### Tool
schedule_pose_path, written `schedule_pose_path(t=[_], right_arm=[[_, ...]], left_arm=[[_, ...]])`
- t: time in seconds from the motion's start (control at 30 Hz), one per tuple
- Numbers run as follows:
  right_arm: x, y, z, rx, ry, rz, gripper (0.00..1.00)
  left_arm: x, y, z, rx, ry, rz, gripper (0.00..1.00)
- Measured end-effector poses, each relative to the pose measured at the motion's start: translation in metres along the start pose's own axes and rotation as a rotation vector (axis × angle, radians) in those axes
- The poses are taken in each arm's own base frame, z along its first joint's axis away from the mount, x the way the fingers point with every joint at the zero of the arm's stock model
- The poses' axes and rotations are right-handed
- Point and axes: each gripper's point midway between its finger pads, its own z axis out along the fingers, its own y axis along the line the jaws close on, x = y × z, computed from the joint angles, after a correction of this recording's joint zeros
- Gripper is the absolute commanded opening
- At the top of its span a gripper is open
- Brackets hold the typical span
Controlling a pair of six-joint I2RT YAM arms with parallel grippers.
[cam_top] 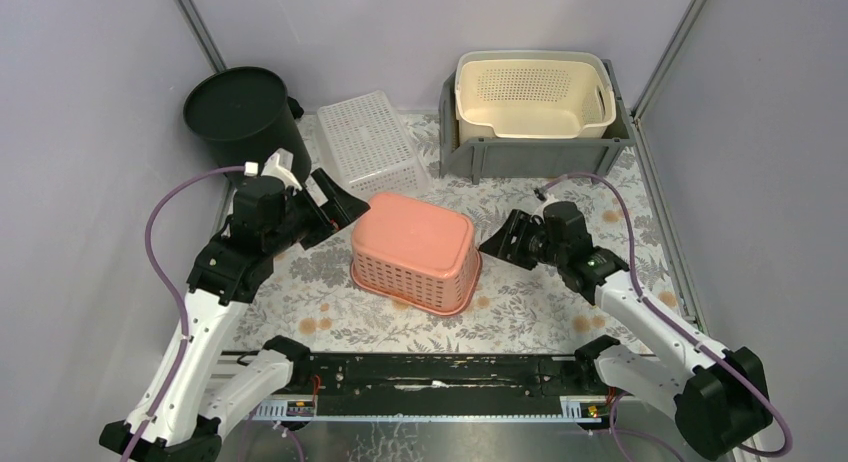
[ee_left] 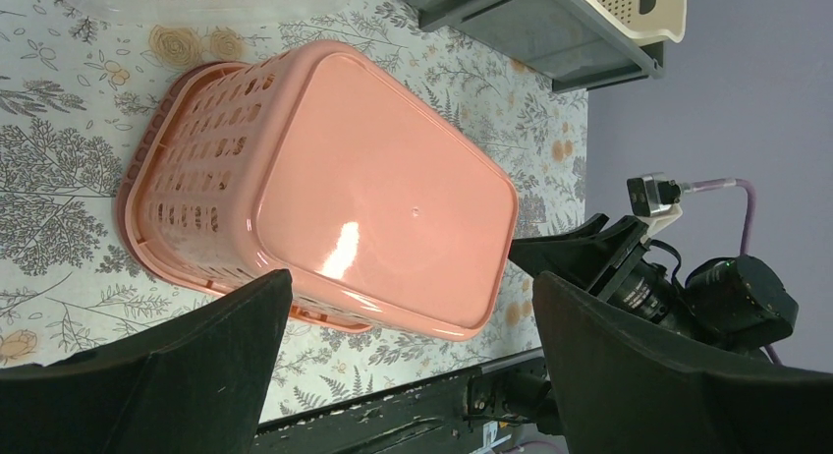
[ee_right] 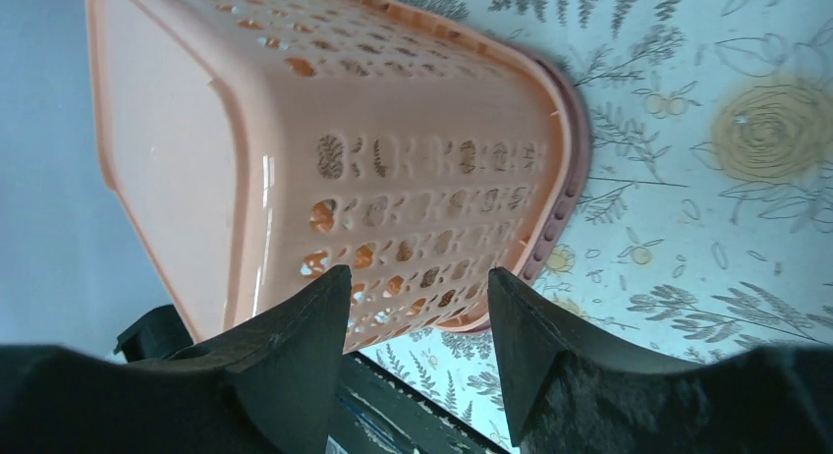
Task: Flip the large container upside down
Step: Move the container to the center of the board.
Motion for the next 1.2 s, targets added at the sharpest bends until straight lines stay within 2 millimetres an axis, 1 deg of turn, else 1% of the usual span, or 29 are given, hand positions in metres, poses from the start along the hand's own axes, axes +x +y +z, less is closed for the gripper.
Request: schedule_pose_path(t=[0.1,0.2,0.4,0.53,0.7,0.8,0.9,1.0,1.2], right_arm=[[-0.004,-0.009,-0.001,0.023,-0.004,0.020,0.60],[-0.005,-0.010,0.002,0.016,0.007,0.030,0.60],[0.010,-0.004,0.023,-0.061,0.107,0.088,0.58],[0.022,0.000,0.032,-0.087,0.156,0.128,0.58],[0.038,0.020,0.040,-0.145,0.200,0.124,0.58],[0.054,0.030,0.049,-0.162,0.247,0.122,0.58],[0.065,0.037,0.060,-0.164,0.287,0.122,0.58],[0.065,0.048,0.071,-0.177,0.304,0.116,0.58],[0.056,0.074,0.098,-0.209,0.310,0.095,0.58]], left_arm=[[0.001,0.001,0.000,-0.001,0.001,0.000,1.00],[0.003,0.003,0.000,-0.003,0.003,-0.001,1.00],[0.006,0.007,0.000,-0.006,0.006,-0.001,1.00],[0.006,0.007,-0.002,-0.002,0.002,0.000,1.00],[0.006,0.005,-0.004,0.005,-0.005,0.002,1.00],[0.006,0.005,-0.005,0.008,-0.007,0.002,1.00],[0.006,0.005,-0.005,0.008,-0.008,0.003,1.00],[0.005,0.005,-0.006,0.010,-0.010,0.003,1.00],[0.005,0.003,-0.010,0.020,-0.019,0.005,1.00]])
